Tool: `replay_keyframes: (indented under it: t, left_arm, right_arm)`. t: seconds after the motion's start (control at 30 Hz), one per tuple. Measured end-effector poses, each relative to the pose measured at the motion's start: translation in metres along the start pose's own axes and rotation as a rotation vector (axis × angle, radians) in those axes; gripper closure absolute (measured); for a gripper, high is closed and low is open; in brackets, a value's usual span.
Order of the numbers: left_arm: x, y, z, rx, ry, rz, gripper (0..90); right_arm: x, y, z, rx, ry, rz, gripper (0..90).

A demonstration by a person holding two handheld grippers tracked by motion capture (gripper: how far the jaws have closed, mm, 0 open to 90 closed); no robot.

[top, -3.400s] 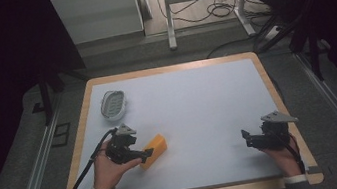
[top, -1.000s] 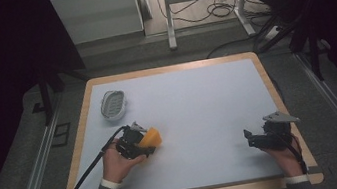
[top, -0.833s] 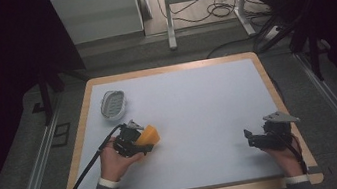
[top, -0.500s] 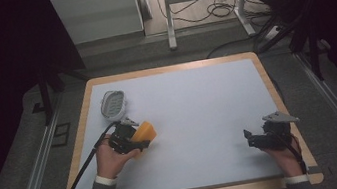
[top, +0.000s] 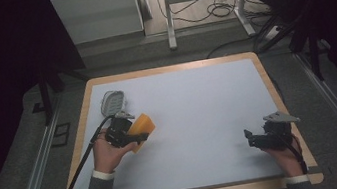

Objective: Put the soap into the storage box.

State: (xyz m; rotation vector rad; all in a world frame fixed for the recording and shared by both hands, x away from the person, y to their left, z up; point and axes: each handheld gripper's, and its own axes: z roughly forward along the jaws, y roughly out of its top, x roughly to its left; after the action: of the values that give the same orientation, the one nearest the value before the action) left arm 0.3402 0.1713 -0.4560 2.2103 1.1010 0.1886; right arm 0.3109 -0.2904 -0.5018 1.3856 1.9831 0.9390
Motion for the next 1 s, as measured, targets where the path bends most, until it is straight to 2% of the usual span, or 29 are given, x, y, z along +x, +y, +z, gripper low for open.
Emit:
replay_keyframes:
  t: [0.33, 0.67, 1.0]
  left_arm:
    - [0.005, 0.01, 0.0, 0.017, 0.024, 0.013, 60.4]
    - [0.007, 0.021, -0.009, 0.006, 0.061, 0.025, 60.4]
    - [0.011, 0.03, -0.015, 0.0, 0.07, 0.025, 60.4]
  right_arm:
    - [0.0, 0.0, 0.0, 0.003, -0.004, -0.002, 5.8]
    - [0.0, -0.001, 0.001, 0.009, -0.004, -0.007, 5.8]
    - [0.001, -0.001, 0.002, 0.012, -0.006, -0.009, 5.8]
